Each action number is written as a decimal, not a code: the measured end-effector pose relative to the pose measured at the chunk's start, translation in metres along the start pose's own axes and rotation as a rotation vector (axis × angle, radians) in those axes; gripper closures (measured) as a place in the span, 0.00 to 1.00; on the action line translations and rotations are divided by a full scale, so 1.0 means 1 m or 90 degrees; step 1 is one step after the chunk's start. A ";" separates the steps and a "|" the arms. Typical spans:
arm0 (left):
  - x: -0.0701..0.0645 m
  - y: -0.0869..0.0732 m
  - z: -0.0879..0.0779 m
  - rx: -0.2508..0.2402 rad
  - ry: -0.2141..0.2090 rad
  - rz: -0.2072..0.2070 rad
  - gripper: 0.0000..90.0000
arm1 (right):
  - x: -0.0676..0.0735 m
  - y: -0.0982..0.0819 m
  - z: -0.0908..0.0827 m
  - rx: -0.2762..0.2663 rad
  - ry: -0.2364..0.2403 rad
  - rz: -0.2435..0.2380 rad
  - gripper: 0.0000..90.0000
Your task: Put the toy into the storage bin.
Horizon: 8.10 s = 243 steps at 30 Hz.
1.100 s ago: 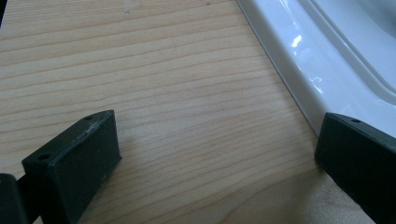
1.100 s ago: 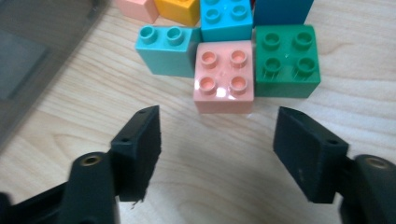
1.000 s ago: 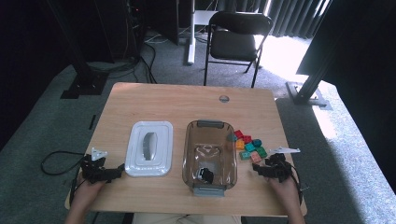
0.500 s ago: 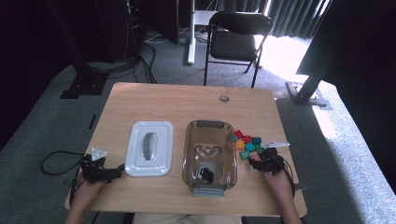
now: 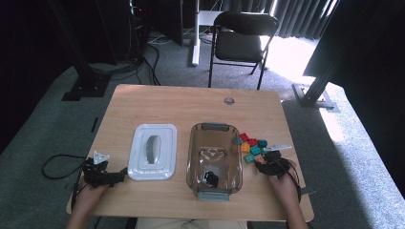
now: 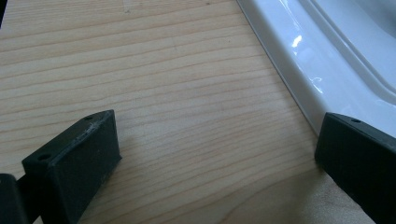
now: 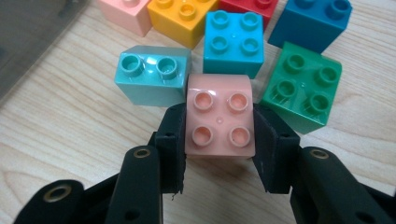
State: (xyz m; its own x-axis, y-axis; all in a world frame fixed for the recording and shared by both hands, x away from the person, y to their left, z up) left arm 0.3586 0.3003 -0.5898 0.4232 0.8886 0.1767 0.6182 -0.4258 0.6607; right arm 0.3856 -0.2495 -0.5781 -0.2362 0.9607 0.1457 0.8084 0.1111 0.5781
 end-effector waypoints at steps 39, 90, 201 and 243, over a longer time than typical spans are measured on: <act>0.009 0.005 0.007 0.002 0.013 -0.015 0.01 | 0.064 0.062 -0.129 -0.095 0.112 -0.132 0.65; 0.010 0.005 0.006 0.003 0.011 -0.012 0.01 | 0.233 0.019 -0.060 0.253 0.300 -0.522 0.65; 0.010 0.005 0.006 0.003 0.009 -0.009 0.01 | -0.028 0.042 -0.027 0.027 0.029 0.062 0.40; 0.010 0.005 0.006 0.003 0.009 -0.010 0.01 | -0.035 0.040 -0.018 0.056 -0.017 0.045 0.65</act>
State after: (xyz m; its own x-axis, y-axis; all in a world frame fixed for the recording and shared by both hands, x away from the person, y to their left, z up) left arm 0.3698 0.3058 -0.5897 0.4042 0.8975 0.1762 0.6277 -0.4123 0.6603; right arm 0.4164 -0.2836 -0.5455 -0.1639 0.9732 0.1611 0.8667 0.0641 0.4947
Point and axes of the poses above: each handheld gripper's, and its own axes: z roughly forward along the jaws, y roughly out of its top, x roughly to its left, the point moved 9 cm from there along z, roughly forward along the jaws, and after that the axes turned 14 degrees about z, right-handed, at the moved point
